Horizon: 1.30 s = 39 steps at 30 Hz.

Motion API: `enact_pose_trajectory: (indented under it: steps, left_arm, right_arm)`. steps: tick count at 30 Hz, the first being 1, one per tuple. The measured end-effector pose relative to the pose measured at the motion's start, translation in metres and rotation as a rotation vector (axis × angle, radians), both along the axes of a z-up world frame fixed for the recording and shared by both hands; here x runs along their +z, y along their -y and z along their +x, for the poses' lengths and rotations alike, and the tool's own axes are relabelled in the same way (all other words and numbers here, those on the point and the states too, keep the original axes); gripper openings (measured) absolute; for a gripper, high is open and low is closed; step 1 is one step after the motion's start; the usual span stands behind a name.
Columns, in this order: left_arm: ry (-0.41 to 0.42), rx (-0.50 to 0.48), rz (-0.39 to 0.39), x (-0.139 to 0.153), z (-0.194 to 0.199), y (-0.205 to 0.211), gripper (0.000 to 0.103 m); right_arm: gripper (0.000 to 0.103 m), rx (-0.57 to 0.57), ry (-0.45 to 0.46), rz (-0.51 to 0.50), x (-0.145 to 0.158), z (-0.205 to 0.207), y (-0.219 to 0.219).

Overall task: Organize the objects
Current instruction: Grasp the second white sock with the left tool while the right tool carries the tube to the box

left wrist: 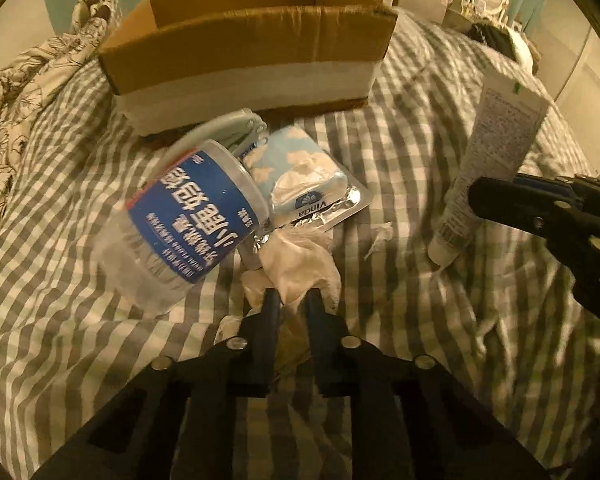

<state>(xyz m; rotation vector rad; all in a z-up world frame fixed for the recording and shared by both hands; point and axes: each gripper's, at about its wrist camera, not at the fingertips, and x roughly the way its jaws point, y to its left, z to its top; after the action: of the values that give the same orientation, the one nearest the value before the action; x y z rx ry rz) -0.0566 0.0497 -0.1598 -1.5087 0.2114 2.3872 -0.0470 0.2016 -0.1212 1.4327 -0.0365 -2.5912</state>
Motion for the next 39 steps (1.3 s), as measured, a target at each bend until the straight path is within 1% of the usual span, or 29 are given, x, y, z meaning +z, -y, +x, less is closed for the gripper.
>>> enact_pose_trajectory:
  steps: [3,5,9,12,16,18,24,29,33,36,39]
  left_arm:
    - [-0.015,0.010,0.046,0.016,0.011,0.008,0.005]
    - [-0.037,0.012,0.049,0.027,0.014,0.008,0.005]
    - [-0.109,0.017,0.078,0.061,0.021,0.011,0.004]
    - [-0.160,0.019,0.096,0.086,0.021,0.015,0.004]
    - [-0.223,0.021,0.117,0.121,0.012,0.018,0.004]
    - [-0.250,0.026,0.123,0.138,0.003,0.018,0.004]
    - [-0.331,0.015,0.127,0.173,-0.030,0.009,0.004]
    - [-0.351,0.013,0.133,0.186,-0.076,-0.002,0.004]
    - [-0.355,0.016,0.130,0.185,-0.113,-0.010,0.004]
    - [-0.340,0.029,0.121,0.177,-0.143,-0.013,0.004]
    - [-0.312,0.046,0.109,0.158,-0.170,-0.014,0.004]
  right_arm:
    - [0.016,-0.002,-0.024,-0.007,0.011,0.006,0.002]
    - [0.016,-0.001,-0.045,-0.014,0.021,0.012,0.004]
    - [0.015,0.004,-0.097,-0.033,0.047,0.025,0.008]
    - [0.015,0.006,-0.147,-0.022,0.071,0.031,0.010]
    - [0.015,0.018,-0.202,-0.031,0.100,0.030,0.009]
    - [0.015,0.025,-0.234,-0.017,0.116,0.025,0.010]
    - [0.015,0.036,-0.312,-0.016,0.158,-0.005,0.007]
    - [0.015,0.041,-0.336,-0.019,0.170,-0.041,0.002]
    - [0.015,0.035,-0.330,-0.038,0.172,-0.079,-0.008]
    - [0.015,0.038,-0.308,-0.052,0.164,-0.111,-0.011]
    - [0.015,0.038,-0.266,-0.057,0.146,-0.144,-0.012]
